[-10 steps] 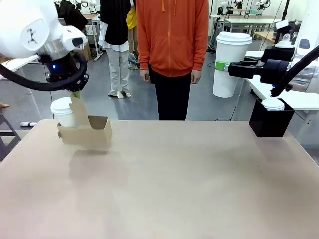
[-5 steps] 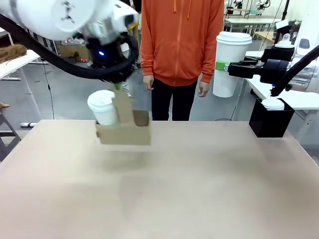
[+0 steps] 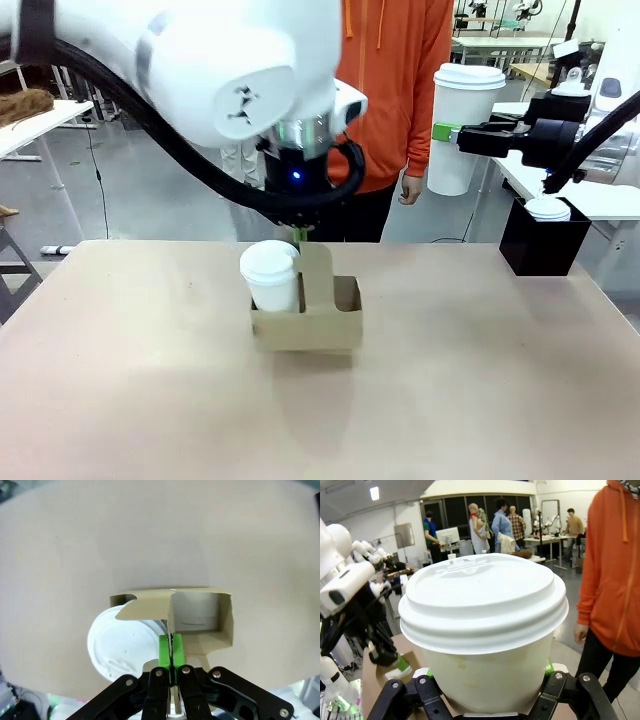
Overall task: Pour a drink into a cup and package it in a carrier.
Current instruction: Position the Cup Carrier in the center of the table.
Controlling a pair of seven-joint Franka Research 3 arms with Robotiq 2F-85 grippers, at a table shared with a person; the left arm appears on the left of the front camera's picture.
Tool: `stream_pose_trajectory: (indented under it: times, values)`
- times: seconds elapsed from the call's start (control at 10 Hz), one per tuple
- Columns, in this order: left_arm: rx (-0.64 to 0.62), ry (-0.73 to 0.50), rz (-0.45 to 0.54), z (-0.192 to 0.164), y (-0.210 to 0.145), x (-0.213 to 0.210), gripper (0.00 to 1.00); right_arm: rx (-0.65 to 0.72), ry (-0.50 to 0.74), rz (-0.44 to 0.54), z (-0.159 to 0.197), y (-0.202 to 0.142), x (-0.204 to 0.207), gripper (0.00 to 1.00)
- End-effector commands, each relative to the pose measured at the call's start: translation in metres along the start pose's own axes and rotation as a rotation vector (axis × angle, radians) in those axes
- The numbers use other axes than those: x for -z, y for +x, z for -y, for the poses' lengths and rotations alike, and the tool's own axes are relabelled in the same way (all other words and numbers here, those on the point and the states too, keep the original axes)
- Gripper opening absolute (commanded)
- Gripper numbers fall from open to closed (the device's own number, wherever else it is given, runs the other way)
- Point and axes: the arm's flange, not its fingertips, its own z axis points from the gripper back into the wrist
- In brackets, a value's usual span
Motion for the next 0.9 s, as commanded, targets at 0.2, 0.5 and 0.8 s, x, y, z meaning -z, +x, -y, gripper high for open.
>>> stream_pose_trajectory:
  times: [0.2,0.5,0.8]
  values:
    - [-0.004,0.001,-0.002,0.023,-0.006,0.009,0.02,-0.001,0.005,0.011,-0.001,0.004,0.001,0.8]
    - [-0.005,-0.013,0.004,0.024,-0.01,0.02,0.02,-0.001,0.005,0.011,-0.001,0.004,0.001,0.8]
    - [0.007,-0.027,-0.026,0.023,-0.014,0.04,0.02,-0.001,0.005,0.011,-0.001,0.004,0.001,0.8]
